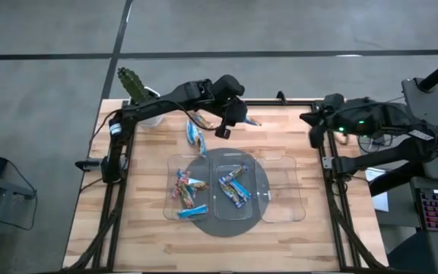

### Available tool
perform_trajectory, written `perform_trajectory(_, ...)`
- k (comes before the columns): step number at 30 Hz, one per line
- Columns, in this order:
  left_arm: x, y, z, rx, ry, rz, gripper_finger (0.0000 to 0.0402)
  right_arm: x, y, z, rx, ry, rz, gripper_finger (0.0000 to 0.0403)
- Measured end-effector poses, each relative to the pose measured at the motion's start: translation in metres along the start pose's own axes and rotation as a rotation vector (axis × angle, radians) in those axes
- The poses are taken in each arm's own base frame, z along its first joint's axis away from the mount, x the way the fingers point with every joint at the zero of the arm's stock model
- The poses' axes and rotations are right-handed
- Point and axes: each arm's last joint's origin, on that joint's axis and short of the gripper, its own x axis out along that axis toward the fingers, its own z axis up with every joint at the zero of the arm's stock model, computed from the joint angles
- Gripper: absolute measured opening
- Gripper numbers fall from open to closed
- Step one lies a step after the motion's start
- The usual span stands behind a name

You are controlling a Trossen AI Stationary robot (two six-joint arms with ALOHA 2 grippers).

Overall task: Pick and place Granola Bars by type
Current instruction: Put the yellow granola bar into the right transparent bin

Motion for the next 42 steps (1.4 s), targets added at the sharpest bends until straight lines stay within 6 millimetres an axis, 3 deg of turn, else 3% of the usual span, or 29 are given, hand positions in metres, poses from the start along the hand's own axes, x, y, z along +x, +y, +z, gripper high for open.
perform_trajectory(7, -0.01, -0.003, 0.016, -0.084, -0.227, -0.192, 0.0064, -0.036, -0.018, -0.007, -0.055, -0.054, 0.196, 0.0008)
perform_trajectory(13, -0.01, -0.011, 0.027, -0.066, -0.287, -0.208, 0.0064, -0.064, -0.038, -0.021, -0.066, -0.083, 0.253, 0.0008)
perform_trajectory(22, -0.006, -0.027, 0.057, -0.132, -0.444, -0.196, 0.0064, -0.077, -0.049, -0.031, -0.063, -0.101, 0.257, 0.0008)
perform_trajectory(29, 0.033, -0.041, 0.063, -0.272, -0.561, -0.264, 0.0064, -0.073, -0.047, -0.029, -0.076, -0.096, 0.236, 0.0008)
perform_trajectory(38, 0.096, -0.088, 0.048, -0.325, -0.63, -0.333, 0.0064, -0.07, -0.045, -0.029, -0.064, -0.085, 0.229, 0.0008)
perform_trajectory(42, 0.117, -0.106, 0.04, -0.446, -0.658, -0.38, 0.0064, -0.069, -0.045, -0.028, -0.063, -0.08, 0.227, 0.0008)
